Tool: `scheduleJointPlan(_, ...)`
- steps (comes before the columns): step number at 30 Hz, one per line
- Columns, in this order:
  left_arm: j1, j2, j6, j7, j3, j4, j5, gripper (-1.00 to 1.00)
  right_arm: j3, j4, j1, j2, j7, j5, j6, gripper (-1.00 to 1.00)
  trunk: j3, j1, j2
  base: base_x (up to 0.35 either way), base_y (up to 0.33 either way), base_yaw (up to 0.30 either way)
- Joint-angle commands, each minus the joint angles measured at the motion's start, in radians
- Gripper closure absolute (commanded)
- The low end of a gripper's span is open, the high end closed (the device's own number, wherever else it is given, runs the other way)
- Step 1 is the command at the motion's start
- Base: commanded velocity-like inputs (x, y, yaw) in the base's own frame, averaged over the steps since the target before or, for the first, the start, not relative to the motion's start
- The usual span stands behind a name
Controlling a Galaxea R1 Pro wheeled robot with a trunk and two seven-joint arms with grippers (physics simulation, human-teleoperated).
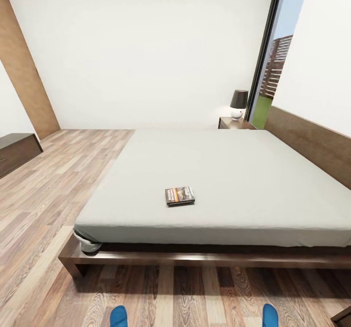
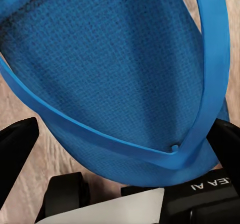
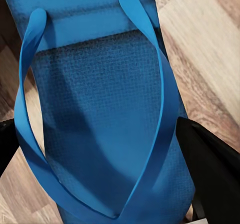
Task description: In the bedroom, move the book from the bed onto either nightstand, and place the two sandals side by side next to the bed.
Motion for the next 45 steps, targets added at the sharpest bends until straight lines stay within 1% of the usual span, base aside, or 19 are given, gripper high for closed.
scheduleJointPlan(1, -0.009, 0.001, 0.014, 0.001, -0.011, 0.002, 0.009, 1.00, -0.002, 0.004, -0.002, -0.001, 0.007, -0.005, 0.000, 1.00, -0.001, 0.000, 0.000, 0.000, 0.000, 0.000)
scheduleJointPlan(4, -0.064, 0.002, 0.094, 0.006, -0.011, 0.001, 0.008, 1.00, -0.002, 0.004, -0.002, -0.001, 0.007, -0.005, 0.000, 1.00, -0.001, 0.000, 0.000, 0.000, 0.000, 0.000)
scheduleJointPlan(6, -0.109, 0.004, 0.130, 0.007, -0.012, 0.001, 0.007, 1.00, -0.002, 0.004, -0.002, -0.001, 0.007, -0.005, 0.000, 1.00, -0.001, 0.000, 0.000, 0.000, 0.000, 0.000)
scheduleJointPlan(10, -0.152, 0.017, 0.151, 0.009, -0.013, 0.000, 0.006, 1.00, -0.002, 0.004, -0.002, -0.002, 0.008, -0.005, 0.000, 1.00, -0.001, 0.000, 0.000, 0.000, 0.000, 0.000)
scheduleJointPlan(14, -0.211, 0.046, 0.160, 0.009, -0.014, 0.000, 0.005, 1.00, -0.002, 0.004, -0.002, -0.002, 0.008, -0.005, 0.001, 1.00, -0.001, 0.000, 0.000, 0.000, 0.000, 0.000)
scheduleJointPlan(17, -0.224, 0.063, 0.164, 0.009, -0.014, 0.000, 0.005, 1.00, -0.002, 0.004, -0.002, -0.002, 0.008, -0.005, 0.002, 1.00, -0.001, 0.000, 0.000, 0.000, 0.000, 0.000)
scheduleJointPlan(18, -0.227, 0.074, 0.170, 0.008, -0.014, 0.000, 0.005, 1.00, -0.002, 0.004, -0.002, -0.002, 0.008, -0.005, 0.002, 1.00, -0.001, 0.000, 0.000, 0.000, 0.000, 0.000)
scheduleJointPlan(21, -0.231, 0.094, 0.184, 0.005, -0.018, 0.002, 0.004, 1.00, -0.002, 0.004, -0.002, -0.003, 0.009, -0.005, 0.002, 1.00, -0.001, 0.000, 0.000, 0.000, 0.000, 0.000)
scheduleJointPlan(24, -0.232, 0.102, 0.188, 0.004, -0.021, 0.005, 0.002, 1.00, -0.002, 0.004, -0.002, -0.003, 0.009, -0.005, 0.004, 1.00, -0.001, 0.000, 0.000, 0.000, 0.000, 0.000)
scheduleJointPlan(28, -0.233, 0.126, 0.187, 0.005, -0.025, 0.007, -0.001, 1.00, -0.002, 0.003, -0.002, -0.004, 0.010, -0.005, 0.003, 1.00, -0.001, 0.000, 0.000, 0.000, 0.000, 0.000)
scheduleJointPlan(31, -0.233, 0.128, 0.186, 0.011, -0.026, 0.007, -0.001, 1.00, -0.004, 0.002, -0.002, -0.006, 0.014, -0.005, 0.012, 1.00, -0.001, 0.000, 0.000, 0.000, 0.000, 0.000)
scheduleJointPlan(35, -0.233, 0.128, 0.182, 0.068, -0.027, 0.006, -0.001, 1.00, -0.008, -0.034, -0.002, -0.011, 0.056, -0.005, 0.024, 1.00, -0.001, 0.000, 0.000, 0.000, 0.000, 0.000)
scheduleJointPlan(37, -0.232, 0.127, 0.180, 0.084, -0.027, 0.005, -0.002, 1.00, -0.009, -0.092, -0.002, -0.026, 0.087, -0.005, 0.059, 1.00, -0.001, 0.000, 0.000, 0.000, 0.000, 0.000)
scheduleJointPlan(38, -0.232, 0.127, 0.179, 0.089, -0.027, 0.004, -0.002, 1.00, -0.009, -0.151, -0.002, -0.053, 0.106, -0.006, 0.120, 1.00, -0.001, 0.000, 0.000, 0.000, 0.000, 0.000)
scheduleJointPlan(41, -0.232, 0.127, 0.178, 0.091, -0.028, 0.003, -0.002, 1.00, -0.011, -0.217, -0.002, -0.108, 0.147, -0.015, 0.255, 1.00, -0.001, 0.000, 0.000, 0.000, 0.000, 0.000)
scheduleJointPlan(42, -0.232, 0.127, 0.177, 0.091, -0.028, 0.003, -0.002, 1.00, -0.012, -0.222, -0.002, -0.115, 0.161, -0.016, 0.277, 1.00, -0.001, 0.000, 0.000, 0.000, 0.000, 0.000)
scheduleJointPlan(43, -0.232, 0.126, 0.174, 0.092, -0.028, 0.003, -0.002, 1.00, -0.013, -0.230, -0.002, -0.126, 0.196, -0.017, 0.313, 1.00, -0.001, 0.000, 0.000, 0.000, 0.000, 0.000)
scheduleJointPlan(44, -0.231, 0.124, 0.170, 0.092, -0.028, 0.002, -0.002, 1.00, -0.014, -0.235, -0.002, -0.136, 0.260, -0.018, 0.346, 1.00, -0.001, 0.000, 0.000, 0.000, 0.000, 0.000)
scheduleJointPlan(45, -0.231, 0.123, 0.168, 0.092, -0.028, 0.002, -0.002, 1.00, -0.014, -0.236, -0.002, -0.140, 0.300, -0.018, 0.359, 1.00, -0.001, 0.000, 0.000, 0.000, 0.000, 0.000)
